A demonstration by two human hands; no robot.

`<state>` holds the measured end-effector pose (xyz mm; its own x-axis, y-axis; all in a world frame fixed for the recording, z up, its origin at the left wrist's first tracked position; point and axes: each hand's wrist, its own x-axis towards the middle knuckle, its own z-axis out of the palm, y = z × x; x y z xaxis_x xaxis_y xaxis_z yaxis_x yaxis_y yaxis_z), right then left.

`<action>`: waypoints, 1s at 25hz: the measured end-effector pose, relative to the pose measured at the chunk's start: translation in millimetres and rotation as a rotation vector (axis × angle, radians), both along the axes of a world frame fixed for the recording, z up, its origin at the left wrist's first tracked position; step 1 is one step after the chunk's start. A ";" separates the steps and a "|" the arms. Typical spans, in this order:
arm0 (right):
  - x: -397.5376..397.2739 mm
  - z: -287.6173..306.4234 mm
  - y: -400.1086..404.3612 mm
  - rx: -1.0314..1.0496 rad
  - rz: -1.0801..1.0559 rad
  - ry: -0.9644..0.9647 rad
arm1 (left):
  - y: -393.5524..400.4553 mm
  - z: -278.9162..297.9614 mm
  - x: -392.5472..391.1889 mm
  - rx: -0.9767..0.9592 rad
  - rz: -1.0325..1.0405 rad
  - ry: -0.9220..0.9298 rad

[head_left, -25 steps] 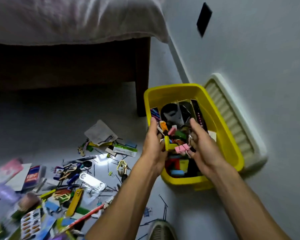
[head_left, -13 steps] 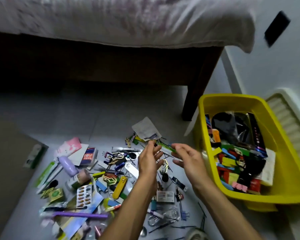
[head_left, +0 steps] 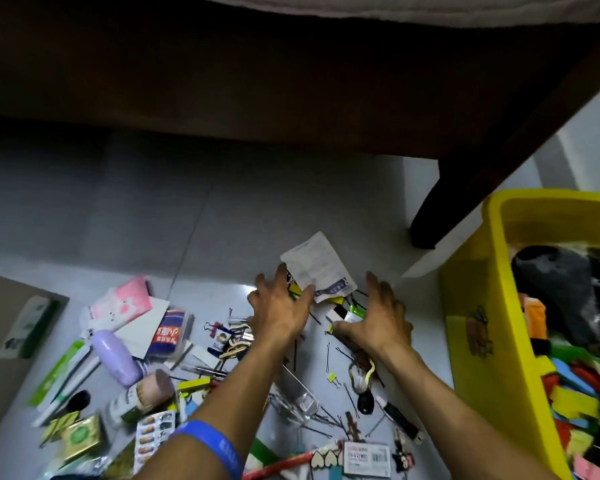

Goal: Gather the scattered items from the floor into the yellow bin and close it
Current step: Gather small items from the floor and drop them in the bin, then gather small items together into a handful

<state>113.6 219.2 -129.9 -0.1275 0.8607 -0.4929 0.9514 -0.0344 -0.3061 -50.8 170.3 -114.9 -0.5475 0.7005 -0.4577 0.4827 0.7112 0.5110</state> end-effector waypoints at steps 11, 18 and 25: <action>-34.3 -18.8 -55.0 0.197 0.202 -0.055 | -23.3 -30.4 24.7 0.117 0.019 -0.123; -19.2 12.3 -82.7 -0.519 -0.519 0.995 | -51.5 0.9 37.6 0.160 0.487 -0.699; 3.1 112.1 -106.8 -0.582 -0.756 1.416 | -78.8 106.0 77.7 0.398 0.506 -0.893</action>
